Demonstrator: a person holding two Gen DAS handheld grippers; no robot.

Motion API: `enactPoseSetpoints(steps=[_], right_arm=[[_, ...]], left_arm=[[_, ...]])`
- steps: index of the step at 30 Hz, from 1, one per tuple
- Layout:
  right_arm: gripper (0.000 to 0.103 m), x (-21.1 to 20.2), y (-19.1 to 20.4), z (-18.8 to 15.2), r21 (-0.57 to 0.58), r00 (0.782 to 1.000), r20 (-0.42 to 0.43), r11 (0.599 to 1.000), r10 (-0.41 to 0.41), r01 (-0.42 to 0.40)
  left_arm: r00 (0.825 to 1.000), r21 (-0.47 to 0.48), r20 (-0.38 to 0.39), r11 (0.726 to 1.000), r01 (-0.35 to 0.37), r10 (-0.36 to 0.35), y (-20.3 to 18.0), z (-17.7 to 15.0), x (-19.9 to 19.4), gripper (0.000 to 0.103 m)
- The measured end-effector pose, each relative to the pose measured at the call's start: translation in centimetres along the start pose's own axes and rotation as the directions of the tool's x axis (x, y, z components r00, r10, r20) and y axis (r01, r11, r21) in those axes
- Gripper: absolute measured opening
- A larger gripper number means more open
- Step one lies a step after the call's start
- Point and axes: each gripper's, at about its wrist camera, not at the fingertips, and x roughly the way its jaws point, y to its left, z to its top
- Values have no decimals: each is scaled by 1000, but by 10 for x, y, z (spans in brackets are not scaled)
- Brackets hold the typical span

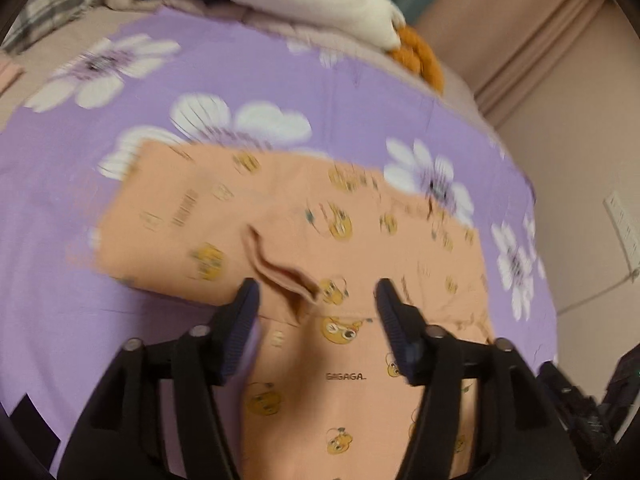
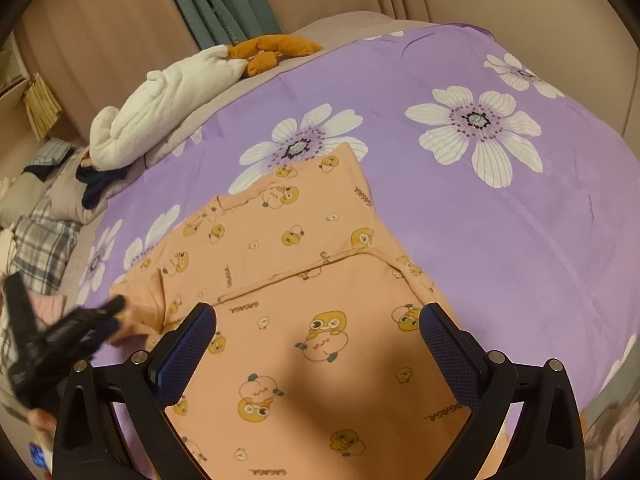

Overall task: Fold small clothes
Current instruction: 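Release the folded sleeve with the left gripper onto the romper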

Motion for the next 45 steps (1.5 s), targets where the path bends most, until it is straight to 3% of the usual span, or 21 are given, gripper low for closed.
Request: enactPoseSetpoints(steps=[3,10,16,21,25,29,31,33,35,41,45], right_arm=[[101,2,4,0,-9,1000,-4,1000,3,-3],[101,16,35,0,-78,999,-40,996,29,-32],[101,43,92,-2,-214,992,-98,972,76,-96],[100,67,147,-6,-328,978,-149,926,143,-185],[85,91,181,-15,-379,955,-225,886,191,-266],[66,116,202,-26,-444,955,-269,864,126,-239],[52,127,207,-31,-470,954,-286,854,91,-222],[20,135,208,-33,-484,953,-296,850,63,-207],[9,134,205,-29,-476,957,-283,858,61,-196],[8,108,177,-1,-371,961,-213,896,175,-245],[8,115,155,5,-288,956,-235,927,175,-241]], left_arm=[[999,-34,28,999,-24,25,18,5,-21,66],[981,-135,55,975,-177,185,65,2,-50,66],[975,-195,55,960,-202,217,93,-5,-67,66],[970,-246,65,946,-211,233,112,-6,-81,66],[971,-258,69,944,-206,231,120,-9,-88,66],[972,-266,66,942,-202,227,124,-10,-89,66],[972,-271,67,942,-200,225,126,-10,-90,66],[974,-275,66,942,-193,218,127,-10,-90,66],[974,-276,68,942,-190,217,129,-9,-90,66],[976,-279,61,942,-186,210,131,-7,-85,66],[979,-272,49,946,-178,198,128,-8,-78,66]])
